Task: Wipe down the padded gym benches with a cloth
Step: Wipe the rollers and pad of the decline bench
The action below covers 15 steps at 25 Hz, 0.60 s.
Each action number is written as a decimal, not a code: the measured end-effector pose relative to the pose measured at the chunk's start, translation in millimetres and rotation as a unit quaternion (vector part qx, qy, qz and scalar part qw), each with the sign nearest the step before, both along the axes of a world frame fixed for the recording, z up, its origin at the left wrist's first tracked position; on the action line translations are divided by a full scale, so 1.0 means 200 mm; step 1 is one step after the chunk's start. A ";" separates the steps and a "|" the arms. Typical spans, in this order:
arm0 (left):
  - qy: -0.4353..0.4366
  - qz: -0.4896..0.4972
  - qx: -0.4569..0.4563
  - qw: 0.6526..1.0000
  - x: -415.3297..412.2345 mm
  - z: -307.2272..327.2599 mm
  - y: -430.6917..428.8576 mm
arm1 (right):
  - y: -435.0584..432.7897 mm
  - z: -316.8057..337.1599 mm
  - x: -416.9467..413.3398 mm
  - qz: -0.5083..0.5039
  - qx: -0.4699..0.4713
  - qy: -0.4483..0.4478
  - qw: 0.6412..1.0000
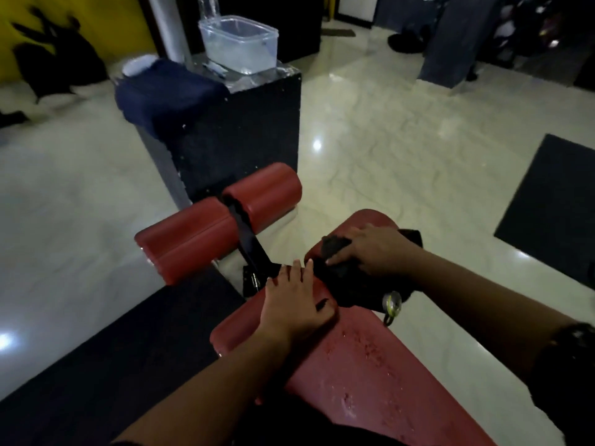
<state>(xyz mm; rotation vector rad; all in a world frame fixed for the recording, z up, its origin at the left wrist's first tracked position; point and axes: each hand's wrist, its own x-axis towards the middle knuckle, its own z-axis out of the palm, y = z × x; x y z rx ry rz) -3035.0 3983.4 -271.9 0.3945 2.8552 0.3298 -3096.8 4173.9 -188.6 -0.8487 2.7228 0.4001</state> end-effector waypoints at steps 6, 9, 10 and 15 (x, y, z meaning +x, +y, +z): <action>0.060 0.013 -0.039 0.997 0.02 -0.02 0.00 | -0.40 -0.03 -0.31 -0.007 0.045 -0.030 0.999; 0.060 0.005 -0.043 0.997 0.02 -0.03 -0.01 | -0.38 -0.08 -0.34 -0.055 0.014 -0.023 0.998; 0.047 0.003 -0.036 0.998 0.02 -0.03 -0.02 | -0.32 -0.09 -0.32 -0.061 -0.008 -0.024 0.998; 0.022 0.003 -0.029 0.999 0.00 -0.02 0.00 | 0.24 -0.29 -0.05 -0.029 -0.141 -0.012 0.989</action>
